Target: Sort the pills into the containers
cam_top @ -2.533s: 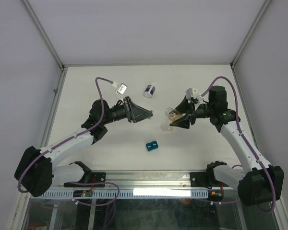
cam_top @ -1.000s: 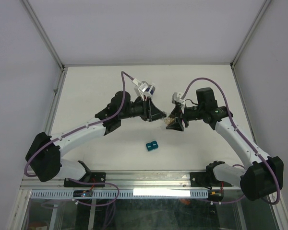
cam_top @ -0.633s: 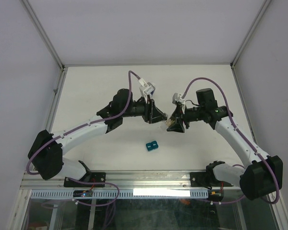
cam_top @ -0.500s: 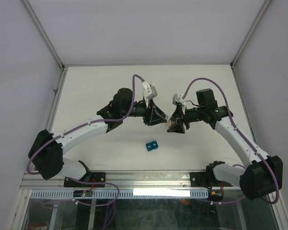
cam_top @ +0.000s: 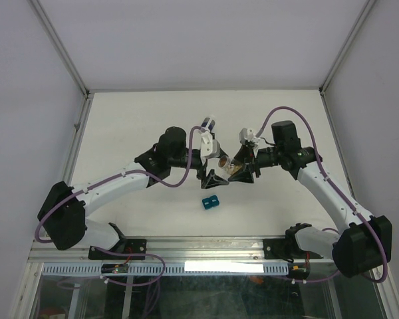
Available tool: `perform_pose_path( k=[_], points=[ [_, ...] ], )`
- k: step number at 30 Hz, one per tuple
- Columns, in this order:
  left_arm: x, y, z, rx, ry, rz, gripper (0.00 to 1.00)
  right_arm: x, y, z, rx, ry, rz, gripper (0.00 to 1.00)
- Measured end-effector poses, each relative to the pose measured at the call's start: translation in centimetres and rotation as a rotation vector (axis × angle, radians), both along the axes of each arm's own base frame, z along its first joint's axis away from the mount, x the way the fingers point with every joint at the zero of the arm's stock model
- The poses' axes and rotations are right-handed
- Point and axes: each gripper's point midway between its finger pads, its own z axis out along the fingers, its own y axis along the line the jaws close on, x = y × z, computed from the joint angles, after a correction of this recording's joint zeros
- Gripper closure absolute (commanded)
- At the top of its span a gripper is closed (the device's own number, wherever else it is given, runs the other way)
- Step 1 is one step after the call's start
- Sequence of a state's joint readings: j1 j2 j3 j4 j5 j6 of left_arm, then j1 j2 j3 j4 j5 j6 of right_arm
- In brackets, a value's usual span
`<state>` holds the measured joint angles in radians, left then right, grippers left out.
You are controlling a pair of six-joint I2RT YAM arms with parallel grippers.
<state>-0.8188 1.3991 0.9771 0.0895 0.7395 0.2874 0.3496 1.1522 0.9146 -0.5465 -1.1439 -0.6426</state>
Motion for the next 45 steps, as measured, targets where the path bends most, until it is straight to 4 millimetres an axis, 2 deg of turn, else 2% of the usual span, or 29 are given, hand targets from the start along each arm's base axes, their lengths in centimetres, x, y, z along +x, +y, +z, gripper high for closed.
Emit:
perform_pose_path(
  k=[6, 12, 16, 18, 22, 26, 30, 33, 40, 45],
  points=[
    [-0.1, 1.8, -0.7, -0.029, 0.013, 0.089, 0.01, 0.0, 0.0, 0.1, 0.007, -0.016, 0.009, 1.0],
    [-1.5, 3.6, 0.0, -0.142, 0.093, 0.165, 0.01, 0.0, 0.1, 0.2, 0.013, -0.038, 0.023, 1.0],
    [-2.0, 5.4, 1.4, -0.274, 0.223, 0.283, 0.01, 0.0, 0.1, 0.2, 0.014, -0.046, 0.025, 1.0],
    [-2.0, 6.4, 2.8, -0.365, 0.3, 0.338, 0.02, 0.1, 0.1, 0.2, 0.014, -0.051, 0.027, 1.0],
    [-1.6, 7.4, 5.3, -0.497, 0.46, 0.403, 0.13, 0.1, 0.1, 0.1, 0.014, -0.055, 0.029, 1.0],
    [0.6, 6.9, 6.2, -0.49, 0.643, 0.535, 0.18, 0.1, 0.1, 0.0, 0.012, -0.054, 0.029, 1.0],
    [2.1, 6.0, 6.9, -0.461, 0.708, 0.655, 0.24, 0.2, 0.1, 0.0, 0.012, -0.052, 0.029, 1.0],
    [2.1, 5.0, 6.5, -0.414, 0.728, 0.692, 0.28, 0.2, 0.1, 0.0, 0.011, -0.052, 0.029, 1.0],
    [1.9, 2.5, 3.4, -0.274, 0.765, 0.721, 0.34, 0.2, 0.1, -0.2, 0.009, -0.046, 0.029, 1.0],
    [1.6, 1.7, 3.2, -0.246, 0.769, 0.713, 0.42, 0.2, 0.1, -0.2, 0.009, -0.046, 0.029, 1.0]
  ],
)
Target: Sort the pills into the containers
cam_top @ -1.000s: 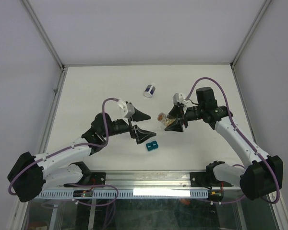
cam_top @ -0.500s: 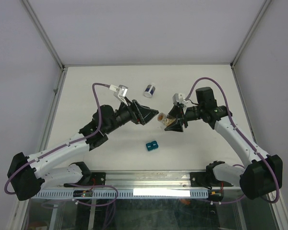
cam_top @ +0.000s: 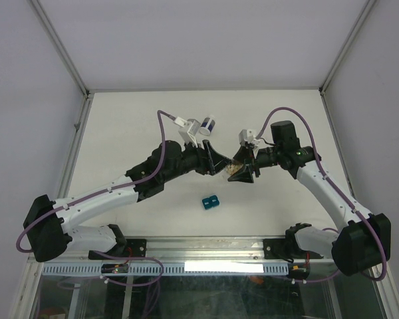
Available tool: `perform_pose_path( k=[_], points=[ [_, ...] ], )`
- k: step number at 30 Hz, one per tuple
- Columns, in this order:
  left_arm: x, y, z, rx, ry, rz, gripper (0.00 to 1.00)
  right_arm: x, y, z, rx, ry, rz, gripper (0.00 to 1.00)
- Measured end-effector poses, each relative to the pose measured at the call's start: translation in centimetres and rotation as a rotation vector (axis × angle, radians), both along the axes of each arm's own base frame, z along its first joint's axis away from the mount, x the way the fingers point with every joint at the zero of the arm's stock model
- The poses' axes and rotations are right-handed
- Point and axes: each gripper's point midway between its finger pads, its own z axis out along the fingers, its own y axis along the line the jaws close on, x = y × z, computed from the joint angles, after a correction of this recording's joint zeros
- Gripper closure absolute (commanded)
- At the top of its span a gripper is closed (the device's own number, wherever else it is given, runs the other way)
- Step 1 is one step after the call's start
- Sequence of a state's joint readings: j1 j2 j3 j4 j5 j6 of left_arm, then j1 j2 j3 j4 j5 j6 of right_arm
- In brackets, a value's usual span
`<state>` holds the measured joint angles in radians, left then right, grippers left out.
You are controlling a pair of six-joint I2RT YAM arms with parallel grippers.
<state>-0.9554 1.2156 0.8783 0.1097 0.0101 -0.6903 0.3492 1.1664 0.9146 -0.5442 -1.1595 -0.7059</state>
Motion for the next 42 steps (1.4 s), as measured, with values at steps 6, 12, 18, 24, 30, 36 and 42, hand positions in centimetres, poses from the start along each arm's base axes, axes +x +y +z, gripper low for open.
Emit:
perform_pose_path(
  k=[6, 12, 18, 24, 30, 36, 42],
  points=[
    [-0.2, -0.8, 0.3, 0.002, -0.002, -0.024, 0.51, 0.0, 0.0, 0.0, 0.0, 0.0, 0.0, 1.0],
    [-0.4, -0.8, -0.2, 0.018, 0.009, -0.034, 0.58, 0.0, 0.0, 0.0, 0.0, 0.0, 0.0, 1.0],
    [-0.6, -0.9, -0.2, 0.023, 0.001, -0.056, 0.78, 0.0, 0.0, -0.1, -0.001, 0.003, 0.0, 1.0],
    [-1.1, -1.2, -0.2, 0.03, -0.029, -0.106, 0.76, -0.4, 0.0, -0.1, 0.0, 0.025, 0.008, 1.0],
    [-1.3, -1.5, -0.5, 0.012, -0.065, -0.15, 0.71, -0.8, -0.2, -0.4, -0.01, 0.053, 0.005, 1.0],
    [-1.4, -1.7, -0.6, -0.019, -0.096, -0.161, 0.76, -0.8, -0.4, -0.5, -0.013, 0.066, 0.001, 1.0],
    [-2.2, -1.7, -0.5, -0.047, -0.269, -0.252, 0.76, -1.5, -0.4, -0.4, -0.004, 0.095, 0.017, 1.0]
  ],
)
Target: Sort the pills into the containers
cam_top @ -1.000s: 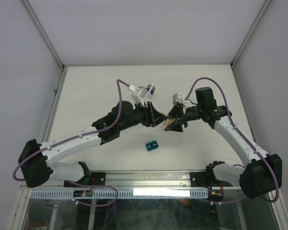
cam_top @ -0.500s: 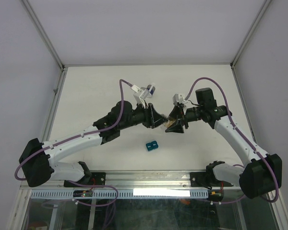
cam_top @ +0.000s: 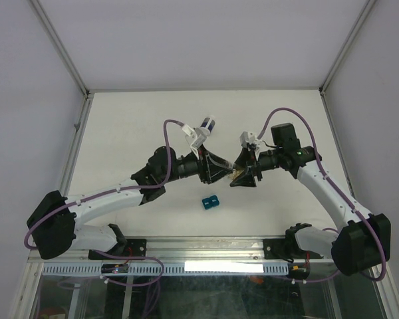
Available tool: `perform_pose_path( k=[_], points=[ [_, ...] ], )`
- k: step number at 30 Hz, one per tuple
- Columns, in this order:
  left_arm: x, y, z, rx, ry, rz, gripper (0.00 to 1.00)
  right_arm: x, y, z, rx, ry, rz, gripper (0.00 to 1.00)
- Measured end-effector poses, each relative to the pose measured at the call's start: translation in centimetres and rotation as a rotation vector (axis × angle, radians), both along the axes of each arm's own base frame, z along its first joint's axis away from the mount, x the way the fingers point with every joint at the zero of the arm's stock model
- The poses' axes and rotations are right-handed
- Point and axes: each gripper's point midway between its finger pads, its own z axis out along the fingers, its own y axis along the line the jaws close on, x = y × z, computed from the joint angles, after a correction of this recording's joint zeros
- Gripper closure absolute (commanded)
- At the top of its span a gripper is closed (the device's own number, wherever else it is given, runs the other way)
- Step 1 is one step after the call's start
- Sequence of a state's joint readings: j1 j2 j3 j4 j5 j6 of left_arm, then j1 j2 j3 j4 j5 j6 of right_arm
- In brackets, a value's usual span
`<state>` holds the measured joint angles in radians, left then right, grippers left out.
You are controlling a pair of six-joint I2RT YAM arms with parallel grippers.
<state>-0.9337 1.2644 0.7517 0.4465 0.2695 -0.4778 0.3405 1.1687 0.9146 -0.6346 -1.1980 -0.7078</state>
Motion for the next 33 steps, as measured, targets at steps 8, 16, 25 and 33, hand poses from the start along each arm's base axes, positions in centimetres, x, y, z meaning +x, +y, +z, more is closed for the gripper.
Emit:
perform_pose_path(
  k=[8, 16, 25, 33],
  points=[
    [-1.0, -0.8, 0.3, 0.037, -0.391, -0.202, 0.71, -0.8, -0.1, 0.1, 0.013, 0.008, 0.026, 1.0],
    [-1.7, -1.0, 0.8, 0.042, -0.561, -0.311, 0.19, -0.4, 0.1, 0.4, 0.026, -0.029, 0.034, 1.0],
    [-1.7, 0.0, 1.4, 0.021, -0.553, -0.244, 0.01, 0.2, 0.3, 0.7, 0.037, -0.069, 0.032, 1.0],
    [-1.5, 4.0, 3.0, -0.111, -0.42, -0.011, 0.02, 0.3, 0.3, 0.8, 0.04, -0.078, 0.032, 1.0]
  ],
)
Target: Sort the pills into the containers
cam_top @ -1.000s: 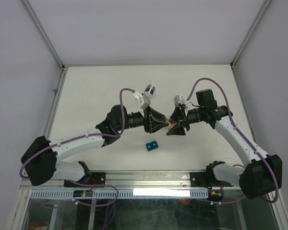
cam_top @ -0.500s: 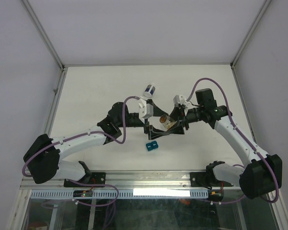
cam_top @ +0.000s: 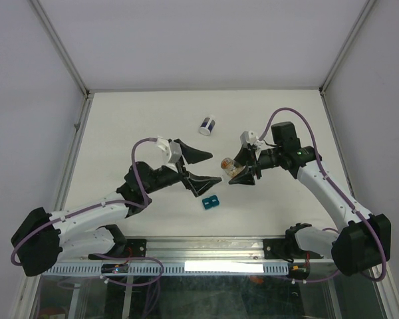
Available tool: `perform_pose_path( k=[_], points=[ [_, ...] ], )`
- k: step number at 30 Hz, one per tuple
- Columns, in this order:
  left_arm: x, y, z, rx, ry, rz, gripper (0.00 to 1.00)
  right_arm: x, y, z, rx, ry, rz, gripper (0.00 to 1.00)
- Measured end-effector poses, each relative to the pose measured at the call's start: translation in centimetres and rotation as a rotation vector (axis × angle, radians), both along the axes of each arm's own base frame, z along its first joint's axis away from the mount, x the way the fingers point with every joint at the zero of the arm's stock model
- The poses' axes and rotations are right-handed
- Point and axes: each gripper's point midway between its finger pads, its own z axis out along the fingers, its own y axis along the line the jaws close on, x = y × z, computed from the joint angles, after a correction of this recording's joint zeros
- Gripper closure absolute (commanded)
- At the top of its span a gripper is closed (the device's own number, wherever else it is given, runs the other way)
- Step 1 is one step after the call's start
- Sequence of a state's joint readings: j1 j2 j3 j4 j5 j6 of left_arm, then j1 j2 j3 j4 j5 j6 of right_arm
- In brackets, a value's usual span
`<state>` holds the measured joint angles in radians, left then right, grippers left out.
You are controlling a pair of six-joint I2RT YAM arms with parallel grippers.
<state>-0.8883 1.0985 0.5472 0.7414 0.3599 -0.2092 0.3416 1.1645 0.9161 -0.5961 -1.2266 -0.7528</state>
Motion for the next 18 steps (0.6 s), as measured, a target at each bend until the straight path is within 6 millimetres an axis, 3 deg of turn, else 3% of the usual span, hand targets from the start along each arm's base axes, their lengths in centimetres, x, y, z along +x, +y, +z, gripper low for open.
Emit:
perform_pose_path(
  k=[6, 10, 13, 18],
  points=[
    [0.1, 1.4, 2.0, -0.103, 0.194, 0.051, 0.34, 0.0, 0.0, -0.1, -0.002, 0.003, 0.0, 1.0],
    [1.2, 0.7, 2.5, -0.074, 0.357, 0.112, 0.4, 0.2, 0.0, -0.3, -0.008, 0.006, -0.005, 1.0],
    [0.8, -0.4, 2.5, -0.027, 0.43, 0.145, 0.4, 0.2, 0.0, -0.3, -0.009, 0.006, -0.006, 1.0],
    [0.9, -2.1, 0.4, 0.097, 0.504, 0.212, 0.39, 0.3, 0.0, -0.4, -0.013, 0.009, -0.007, 1.0]
  ],
)
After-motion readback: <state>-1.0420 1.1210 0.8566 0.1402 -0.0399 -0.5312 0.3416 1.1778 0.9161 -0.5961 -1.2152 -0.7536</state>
